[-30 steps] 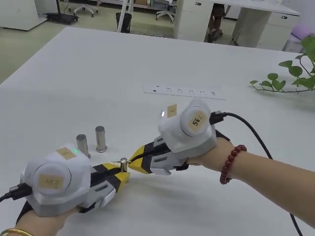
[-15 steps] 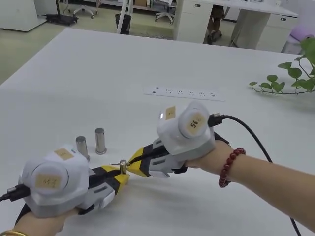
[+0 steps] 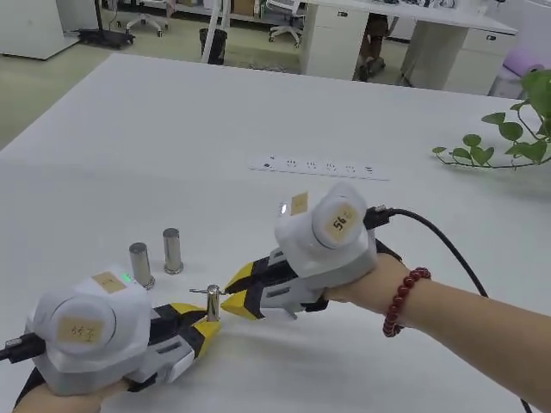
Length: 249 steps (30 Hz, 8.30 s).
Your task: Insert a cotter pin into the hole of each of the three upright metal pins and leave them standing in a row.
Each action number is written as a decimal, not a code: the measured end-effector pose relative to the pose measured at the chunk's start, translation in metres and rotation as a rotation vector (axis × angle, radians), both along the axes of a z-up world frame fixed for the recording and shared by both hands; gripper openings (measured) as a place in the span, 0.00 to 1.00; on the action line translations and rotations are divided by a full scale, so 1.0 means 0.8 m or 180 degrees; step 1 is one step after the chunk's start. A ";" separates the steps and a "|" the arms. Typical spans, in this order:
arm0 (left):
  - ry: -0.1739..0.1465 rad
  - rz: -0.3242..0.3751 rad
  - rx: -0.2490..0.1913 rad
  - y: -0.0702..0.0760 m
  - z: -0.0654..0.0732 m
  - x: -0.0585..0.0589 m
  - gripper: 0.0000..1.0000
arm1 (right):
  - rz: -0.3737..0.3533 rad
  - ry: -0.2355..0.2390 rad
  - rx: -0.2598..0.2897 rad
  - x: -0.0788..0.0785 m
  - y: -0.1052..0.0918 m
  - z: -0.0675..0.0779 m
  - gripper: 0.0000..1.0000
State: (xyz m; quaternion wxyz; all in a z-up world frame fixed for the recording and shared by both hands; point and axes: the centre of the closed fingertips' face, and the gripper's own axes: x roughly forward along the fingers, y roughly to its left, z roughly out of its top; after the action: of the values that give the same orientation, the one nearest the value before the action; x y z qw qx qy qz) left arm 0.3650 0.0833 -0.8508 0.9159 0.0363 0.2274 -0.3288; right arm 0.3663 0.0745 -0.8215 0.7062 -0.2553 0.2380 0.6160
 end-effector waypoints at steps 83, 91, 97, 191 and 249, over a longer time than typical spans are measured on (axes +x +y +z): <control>-0.0130 0.0863 0.0225 0.118 0.033 0.065 0.11 | -0.1067 0.0513 0.0585 -0.041 -0.093 0.026 0.44; -0.0123 0.0804 0.0132 0.115 0.046 0.041 0.11 | -0.1112 0.0541 0.0626 -0.043 -0.093 0.026 0.44; -0.0126 0.0710 0.0220 0.107 0.051 0.016 0.11 | -0.1107 0.0529 0.0641 -0.046 -0.091 0.028 0.44; -0.0002 0.0203 0.0236 -0.076 0.041 -0.037 0.26 | -0.1246 0.0065 0.0074 0.041 -0.188 0.016 0.34; -0.0079 -0.0082 0.0003 -0.041 0.073 -0.073 0.44 | -0.0788 0.0181 -0.1005 0.117 -0.198 -0.054 0.05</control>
State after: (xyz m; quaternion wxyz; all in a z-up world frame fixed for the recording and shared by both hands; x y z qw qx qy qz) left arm 0.3062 0.0505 -0.7922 0.9143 0.0438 0.2157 -0.3400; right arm 0.4599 -0.0841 -0.8643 0.7207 -0.3140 0.3811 0.4865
